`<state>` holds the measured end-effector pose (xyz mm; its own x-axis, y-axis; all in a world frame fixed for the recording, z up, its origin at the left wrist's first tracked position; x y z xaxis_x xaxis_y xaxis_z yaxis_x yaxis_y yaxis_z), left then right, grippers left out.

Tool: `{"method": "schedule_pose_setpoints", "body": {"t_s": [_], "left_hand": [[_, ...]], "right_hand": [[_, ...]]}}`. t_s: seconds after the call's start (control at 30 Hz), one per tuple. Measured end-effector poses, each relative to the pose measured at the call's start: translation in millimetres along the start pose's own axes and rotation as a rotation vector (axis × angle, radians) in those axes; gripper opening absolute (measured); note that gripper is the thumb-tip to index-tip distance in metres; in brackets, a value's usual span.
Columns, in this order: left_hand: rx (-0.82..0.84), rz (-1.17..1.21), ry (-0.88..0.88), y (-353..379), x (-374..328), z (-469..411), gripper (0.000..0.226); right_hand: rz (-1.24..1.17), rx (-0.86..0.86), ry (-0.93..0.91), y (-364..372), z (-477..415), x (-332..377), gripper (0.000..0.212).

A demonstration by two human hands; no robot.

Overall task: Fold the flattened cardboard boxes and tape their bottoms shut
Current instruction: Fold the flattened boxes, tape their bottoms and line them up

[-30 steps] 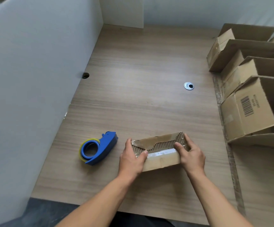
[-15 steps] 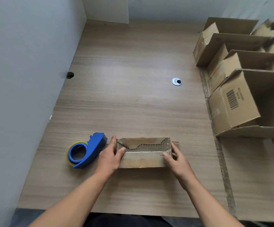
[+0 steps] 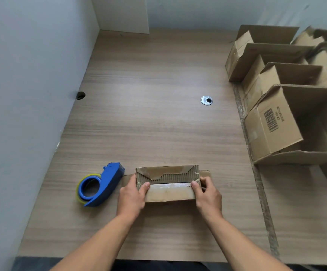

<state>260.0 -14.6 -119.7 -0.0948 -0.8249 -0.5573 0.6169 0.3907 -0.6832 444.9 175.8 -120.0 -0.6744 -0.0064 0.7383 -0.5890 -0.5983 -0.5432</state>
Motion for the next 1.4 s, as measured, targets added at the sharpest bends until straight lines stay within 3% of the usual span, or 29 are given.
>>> {"method": "schedule_pose_setpoints", "body": {"t_s": [0.23,0.37,0.53,0.6,0.73,0.8,1.03,1.17,1.23,1.33,1.4], "left_hand": [[-0.028,-0.036,-0.019,-2.1,7.8,1.7,0.056],[-0.051,0.005,0.000,-7.5,3.3,6.5,0.049],[-0.004,-0.146,0.031,-17.3,-11.5,-2.8,0.032],[0.025,-0.154,0.012,-19.3,-15.7,-5.6,0.040],[0.088,-0.047,-0.133,-10.4,-16.8,-8.8,0.078],[0.069,-0.100,-0.163,-6.3,-20.6,-8.3,0.081],[0.094,-0.153,-0.008,-15.5,-10.3,-13.2,0.035],[0.108,-0.121,-0.004,-20.7,-3.7,-16.8,0.033],[0.117,-0.104,-0.046,-15.9,-10.0,-14.4,0.040],[0.150,-0.035,-0.161,2.0,-17.4,-8.1,0.090],[0.113,-0.056,-0.155,9.4,-19.2,-3.5,0.102]], "right_hand": [[0.274,0.199,0.077,-1.1,-7.8,8.9,0.060],[0.301,0.220,0.106,-5.7,-23.8,17.0,0.055],[0.234,0.121,0.086,-1.6,-26.9,23.8,0.041],[0.250,0.098,0.084,-0.8,-24.7,26.0,0.042],[0.285,0.143,0.097,4.1,-20.1,23.0,0.052],[0.298,0.161,0.102,3.7,-23.5,22.0,0.056],[0.300,0.122,0.067,-1.2,-25.9,22.9,0.043],[0.297,0.151,0.076,-5.8,-29.3,23.5,0.046],[0.368,0.182,0.115,0.1,-23.2,27.2,0.060],[0.491,0.198,0.194,18.1,-5.3,35.2,0.108],[0.487,0.168,0.176,25.0,-2.0,36.5,0.115]]}}
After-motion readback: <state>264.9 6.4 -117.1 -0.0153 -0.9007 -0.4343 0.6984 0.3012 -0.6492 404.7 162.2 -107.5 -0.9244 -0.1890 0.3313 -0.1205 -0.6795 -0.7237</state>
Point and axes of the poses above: each hand's wrist, its own z-axis away from the middle knuckle, its own y-axis out of the palm, x = y × z, the point moved 6 cm from there along -z, towards the middle knuckle, and after that the axes turned 6 degrees about x, right-handed, at the moved point
